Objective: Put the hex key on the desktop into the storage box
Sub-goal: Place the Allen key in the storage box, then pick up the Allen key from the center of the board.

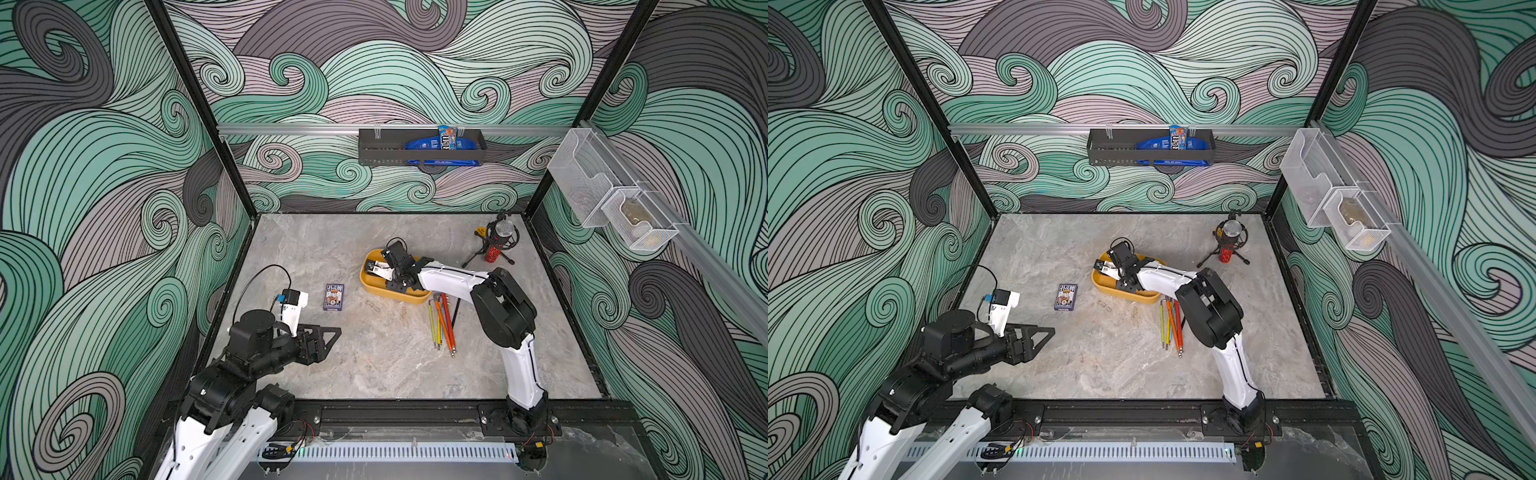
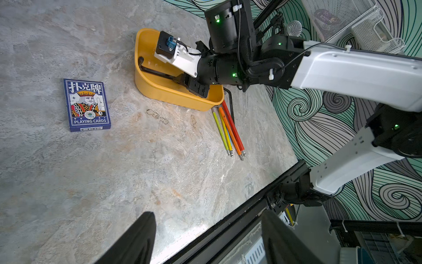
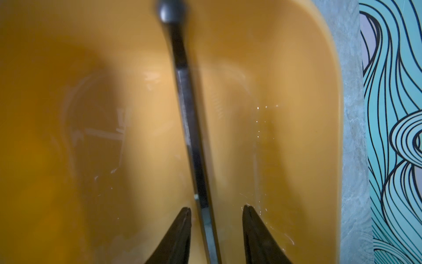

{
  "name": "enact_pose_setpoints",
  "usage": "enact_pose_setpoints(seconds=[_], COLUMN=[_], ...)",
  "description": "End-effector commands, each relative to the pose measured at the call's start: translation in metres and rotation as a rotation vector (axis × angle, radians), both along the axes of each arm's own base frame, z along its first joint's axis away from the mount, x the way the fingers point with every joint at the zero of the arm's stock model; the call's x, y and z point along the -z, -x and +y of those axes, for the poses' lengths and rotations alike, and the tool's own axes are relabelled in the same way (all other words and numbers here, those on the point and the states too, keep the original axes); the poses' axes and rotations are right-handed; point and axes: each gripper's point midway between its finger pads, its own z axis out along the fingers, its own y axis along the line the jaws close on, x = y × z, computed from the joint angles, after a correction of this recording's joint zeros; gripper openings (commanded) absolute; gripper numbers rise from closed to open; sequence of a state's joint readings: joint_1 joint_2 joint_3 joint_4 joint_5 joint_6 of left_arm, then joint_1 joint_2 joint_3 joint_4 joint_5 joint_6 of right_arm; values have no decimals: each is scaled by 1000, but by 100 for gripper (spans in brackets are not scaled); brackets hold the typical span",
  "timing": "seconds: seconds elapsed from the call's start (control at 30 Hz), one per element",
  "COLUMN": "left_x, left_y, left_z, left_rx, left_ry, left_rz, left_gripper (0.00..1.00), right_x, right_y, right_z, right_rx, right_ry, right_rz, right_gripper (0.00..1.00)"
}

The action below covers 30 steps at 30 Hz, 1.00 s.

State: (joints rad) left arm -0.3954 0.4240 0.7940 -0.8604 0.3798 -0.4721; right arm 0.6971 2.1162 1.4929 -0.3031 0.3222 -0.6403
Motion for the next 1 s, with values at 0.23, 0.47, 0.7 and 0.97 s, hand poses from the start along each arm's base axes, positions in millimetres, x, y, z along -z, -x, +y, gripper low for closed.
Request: enact_pose_setpoints(seconds=[0.23, 0.47, 0.7, 0.97], left_x=[-3, -3, -4, 0], left_y=[1, -1, 1, 4], left_z=[-2, -1, -4, -4], left_rx=[19, 14, 41, 76], left_ry=[-5, -8, -7, -45], left_rz=[-20, -31, -44, -60], left_gripper=[76, 76, 75, 75], right_x=[-67, -102, -131, -99], right_y=[-11, -10, 6, 58], right_z=[9, 1, -58, -172], right_rx=[62, 193, 534, 1114], right_ry=[-112, -275, -488, -711], right_rz=[-107, -114, -108, 121], right_gripper=[43, 44, 50, 42])
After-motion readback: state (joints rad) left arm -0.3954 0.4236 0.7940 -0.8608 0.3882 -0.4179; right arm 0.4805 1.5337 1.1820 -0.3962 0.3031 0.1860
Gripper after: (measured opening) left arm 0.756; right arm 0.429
